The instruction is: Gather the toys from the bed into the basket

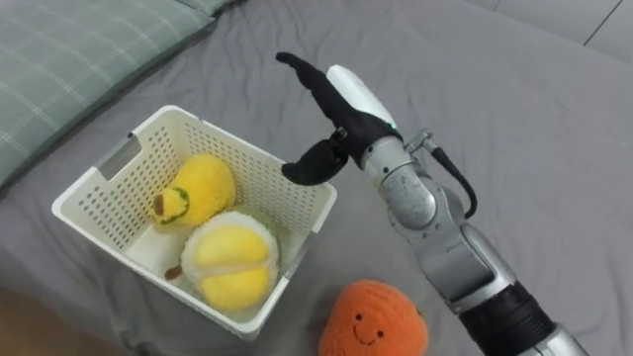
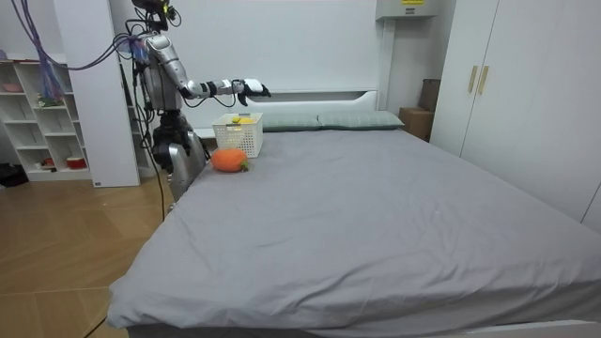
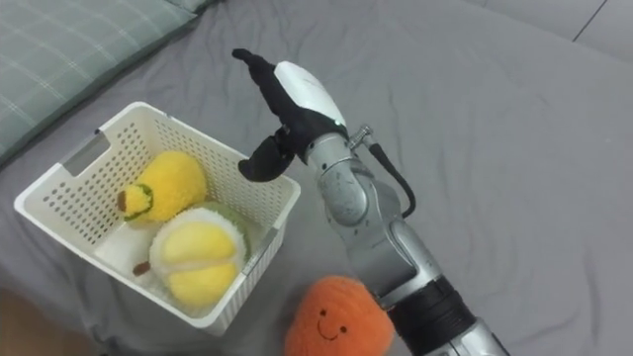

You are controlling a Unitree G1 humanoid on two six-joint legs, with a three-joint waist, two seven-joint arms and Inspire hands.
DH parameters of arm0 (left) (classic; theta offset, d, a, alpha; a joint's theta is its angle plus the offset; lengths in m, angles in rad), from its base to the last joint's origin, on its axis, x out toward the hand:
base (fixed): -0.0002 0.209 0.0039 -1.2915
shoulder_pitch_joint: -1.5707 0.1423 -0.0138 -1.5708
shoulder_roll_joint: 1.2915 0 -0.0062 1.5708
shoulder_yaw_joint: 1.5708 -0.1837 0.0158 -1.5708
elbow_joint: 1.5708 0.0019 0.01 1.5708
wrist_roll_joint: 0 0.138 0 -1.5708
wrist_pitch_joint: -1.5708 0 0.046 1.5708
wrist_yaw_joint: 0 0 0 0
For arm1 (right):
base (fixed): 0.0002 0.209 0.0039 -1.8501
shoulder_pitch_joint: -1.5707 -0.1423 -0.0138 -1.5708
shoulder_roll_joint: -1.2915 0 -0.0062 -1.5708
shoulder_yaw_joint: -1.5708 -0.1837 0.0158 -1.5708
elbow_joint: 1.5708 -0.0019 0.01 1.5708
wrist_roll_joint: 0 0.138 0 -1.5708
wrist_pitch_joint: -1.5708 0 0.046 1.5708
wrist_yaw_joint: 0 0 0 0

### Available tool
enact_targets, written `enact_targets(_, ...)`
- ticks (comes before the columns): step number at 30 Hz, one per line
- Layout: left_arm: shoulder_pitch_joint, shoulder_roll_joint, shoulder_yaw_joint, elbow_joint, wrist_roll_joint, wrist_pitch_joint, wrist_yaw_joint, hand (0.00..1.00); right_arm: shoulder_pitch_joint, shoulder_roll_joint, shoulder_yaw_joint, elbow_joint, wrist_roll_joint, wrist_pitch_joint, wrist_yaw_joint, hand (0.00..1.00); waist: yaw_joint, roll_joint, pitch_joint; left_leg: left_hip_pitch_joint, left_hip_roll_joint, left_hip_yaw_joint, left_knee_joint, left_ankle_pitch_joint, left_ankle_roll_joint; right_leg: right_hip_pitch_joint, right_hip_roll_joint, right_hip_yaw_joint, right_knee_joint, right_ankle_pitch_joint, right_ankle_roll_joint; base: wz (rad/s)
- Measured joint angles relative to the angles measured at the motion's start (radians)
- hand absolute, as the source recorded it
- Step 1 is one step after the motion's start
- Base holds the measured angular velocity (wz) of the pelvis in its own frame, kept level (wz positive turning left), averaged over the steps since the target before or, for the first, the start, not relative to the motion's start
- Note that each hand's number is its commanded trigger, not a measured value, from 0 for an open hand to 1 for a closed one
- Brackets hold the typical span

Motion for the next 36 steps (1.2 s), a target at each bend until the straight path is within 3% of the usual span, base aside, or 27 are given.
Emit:
enact_targets(6, 0.025, 0.0, 0.025, 0.01, 0.001, -0.007, 0.005, 0.0, 0.018, -0.04, -0.095, -0.007, 0.033, -0.017, -0.015, 0.0, -0.06, 0.011, -0.0067, 0.019, 0.001, 0.015, -0.005, 0.0, 0.001, 0.008, 0.001, 0.017, 0.001, 0.0, 0.0, -0.06)
enact_targets(7, 0.03, 0.0, 0.025, 0.011, 0.001, -0.008, 0.006, 0.0, 0.038, -0.043, -0.123, -0.007, 0.048, -0.018, -0.027, 0.0, -0.07, 0.014, -0.0121, 0.021, 0.001, 0.018, -0.005, 0.0, 0.001, 0.009, 0.001, 0.021, 0.001, 0.0, 0.0, -0.08)
enact_targets(10, 0.04, -0.004, 0.048, 0.013, 0.0, -0.009, 0.005, 0.0, 0.094, -0.053, -0.18, -0.023, 0.068, -0.021, -0.036, 0.0, -0.102, 0.026, -0.0175, 0.03, 0.004, 0.038, -0.009, -0.001, 0.001, 0.008, 0.003, 0.042, 0.002, 0.0, 0.0, -0.17)
enact_targets(12, 0.061, -0.006, 0.067, 0.016, -0.001, -0.01, 0.005, 0.0, 0.161, -0.068, -0.223, -0.029, 0.073, -0.033, -0.037, 0.0, -0.131, 0.04, -0.0294, 0.045, 0.006, 0.053, -0.018, -0.001, 0.002, 0.011, 0.003, 0.055, 0.005, 0.001, 0.0, -0.23)
enact_targets(13, 0.064, -0.007, 0.073, 0.02, -0.001, -0.01, 0.005, 0.0, 0.173, -0.072, -0.232, -0.029, 0.076, -0.033, -0.037, 0.0, -0.136, 0.044, -0.0301, 0.048, 0.006, 0.056, -0.019, -0.001, 0.002, 0.012, 0.003, 0.057, 0.007, 0.001, 0.0, -0.2)
enact_targets(17, 0.095, -0.005, 0.08, 0.03, -0.059, -0.011, 0.03, 0.0, 0.238, -0.101, -0.268, -0.029, 0.153, -0.035, -0.046, 0.0, -0.208, 0.05, -0.0293, 0.054, 0.01, 0.071, -0.023, -0.001, 0.001, 0.009, 0.007, 0.073, 0.013, 0.001, -0.001, -0.1)
enact_targets(23, 0.115, -0.006, 0.085, 0.039, -0.09, -0.015, 0.038, 0.0, 0.353, -0.101, -0.298, -0.028, 0.124, -0.039, -0.044, 0.0, -0.243, 0.05, -0.0275, 0.068, 0.014, 0.102, -0.032, -0.001, 0.001, 0.005, 0.014, 0.109, 0.015, 0.002, -0.003, -0.14)
enact_targets(36, 0.116, -0.012, 0.054, 0.039, -0.131, -0.026, 0.083, 0.0, 0.415, -0.09, -0.205, 0.144, 0.123, -0.037, 0.048, 0.0, -0.24, 0.045, -0.0216, 0.065, 0.017, 0.12, -0.037, -0.002, 0.001, 0.009, 0.017, 0.114, 0.001, 0.003, -0.003, -0.01)
